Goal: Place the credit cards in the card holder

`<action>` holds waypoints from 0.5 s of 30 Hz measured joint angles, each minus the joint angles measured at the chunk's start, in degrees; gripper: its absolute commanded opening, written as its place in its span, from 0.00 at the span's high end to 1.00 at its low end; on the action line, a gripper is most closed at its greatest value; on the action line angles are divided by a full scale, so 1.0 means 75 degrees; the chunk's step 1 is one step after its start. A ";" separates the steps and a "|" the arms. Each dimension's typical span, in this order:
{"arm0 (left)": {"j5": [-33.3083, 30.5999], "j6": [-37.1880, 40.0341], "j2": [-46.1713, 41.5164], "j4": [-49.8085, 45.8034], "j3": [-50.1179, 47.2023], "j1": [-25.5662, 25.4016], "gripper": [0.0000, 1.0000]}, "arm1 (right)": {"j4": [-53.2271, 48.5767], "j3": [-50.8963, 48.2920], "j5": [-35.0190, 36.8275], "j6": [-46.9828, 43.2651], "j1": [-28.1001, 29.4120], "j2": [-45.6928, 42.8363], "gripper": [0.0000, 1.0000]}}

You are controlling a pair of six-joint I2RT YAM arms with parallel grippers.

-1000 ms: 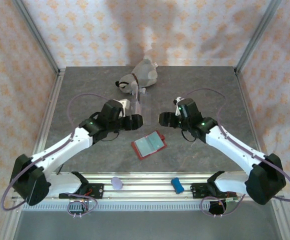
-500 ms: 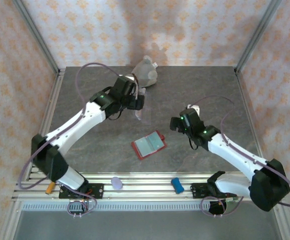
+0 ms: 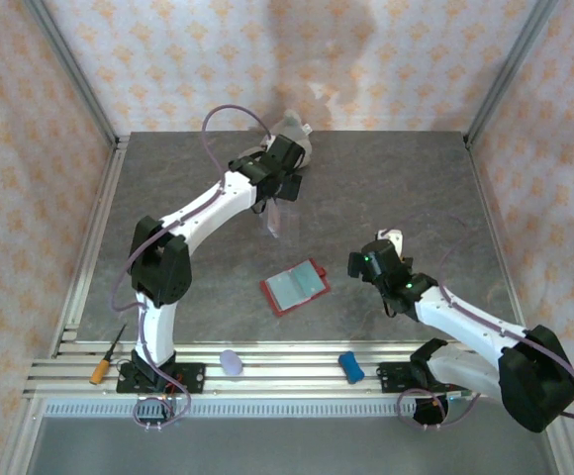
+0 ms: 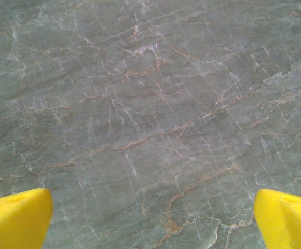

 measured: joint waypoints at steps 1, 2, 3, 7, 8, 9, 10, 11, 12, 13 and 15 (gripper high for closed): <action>0.0000 -0.0003 0.0140 0.0003 0.0061 0.0035 0.00 | 0.0070 -0.0012 0.0009 -0.0006 0.0000 -0.0047 0.01; -0.0003 -0.0006 0.0277 0.0003 0.0125 0.0073 0.00 | 0.0143 -0.0029 0.0044 -0.0006 0.0003 -0.0105 0.01; -0.0009 -0.0009 0.0408 0.0009 0.0178 0.0114 0.00 | 0.0198 -0.0055 0.0082 -0.0009 0.0003 -0.0181 0.01; -0.0134 -0.0012 0.0807 0.0032 0.0207 0.0213 0.00 | 0.0382 -0.0248 0.0198 -0.0029 0.0000 -0.0656 0.01; -0.0192 -0.0017 0.0901 0.0041 0.0210 0.0224 0.00 | 0.0417 -0.0315 0.0204 -0.0032 0.0000 -0.0781 0.01; -0.0230 -0.0017 0.0979 0.0041 0.0213 0.0239 0.00 | 0.0446 -0.0367 0.0219 -0.0035 0.0000 -0.0877 0.01; -0.0254 -0.0017 0.1058 0.0032 0.0239 0.0239 0.00 | 0.0460 -0.0423 0.0233 -0.0038 0.0000 -0.0970 0.01; -0.0277 -0.0017 0.1148 0.0044 0.0277 0.0239 0.00 | 0.0463 -0.0469 0.0254 -0.0052 0.0000 -0.1043 0.01; -0.0291 -0.0012 0.1215 0.0047 0.0315 0.0239 0.00 | 0.0466 -0.0495 0.0259 -0.0055 0.0000 -0.1081 0.01; -0.0332 -0.0006 0.1303 0.0044 0.0385 0.0239 0.00 | 0.0463 -0.0522 0.0265 -0.0055 0.0000 -0.1113 0.01; -0.0405 -0.0006 0.1478 0.0038 0.0560 0.0239 0.00 | 0.0475 -0.0542 0.0289 -0.0058 0.0000 -0.1145 0.01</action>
